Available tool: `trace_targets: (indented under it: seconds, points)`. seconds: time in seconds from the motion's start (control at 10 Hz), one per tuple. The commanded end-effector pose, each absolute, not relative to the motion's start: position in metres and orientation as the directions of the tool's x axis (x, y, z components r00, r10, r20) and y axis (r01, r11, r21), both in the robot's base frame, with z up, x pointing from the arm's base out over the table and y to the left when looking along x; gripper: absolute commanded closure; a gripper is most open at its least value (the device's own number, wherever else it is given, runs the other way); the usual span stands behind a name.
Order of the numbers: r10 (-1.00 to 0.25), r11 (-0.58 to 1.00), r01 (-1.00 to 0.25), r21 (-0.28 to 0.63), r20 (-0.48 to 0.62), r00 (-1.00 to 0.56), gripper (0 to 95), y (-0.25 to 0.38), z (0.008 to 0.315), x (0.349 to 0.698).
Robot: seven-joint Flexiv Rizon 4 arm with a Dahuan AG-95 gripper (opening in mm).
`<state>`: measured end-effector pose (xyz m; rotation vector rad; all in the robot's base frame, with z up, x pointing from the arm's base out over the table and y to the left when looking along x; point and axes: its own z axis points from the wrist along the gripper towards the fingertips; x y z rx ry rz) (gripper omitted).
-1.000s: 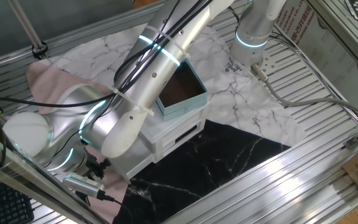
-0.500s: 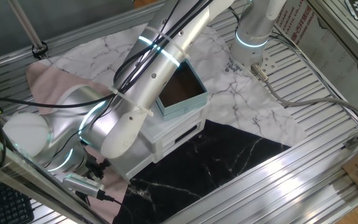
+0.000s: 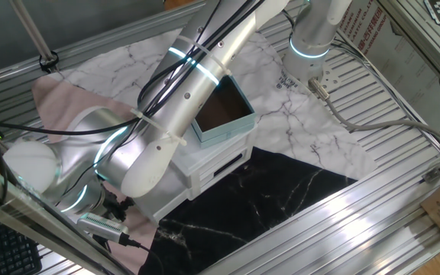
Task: Grasp the handle and open the drawer
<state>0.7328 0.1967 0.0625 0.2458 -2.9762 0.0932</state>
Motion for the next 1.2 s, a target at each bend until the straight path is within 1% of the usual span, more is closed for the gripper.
trace_targets:
  seconds: [0.1, 1.2]
  points:
    - [-0.156, 0.985, -0.166, -0.049, 0.160, -0.975, 95.0, 0.1977, 0.0638, 0.7347]
    - [-0.159, 0.985, -0.169, -0.047, 0.161, -0.974, 95.0, 0.1965, 0.0632, 0.7444]
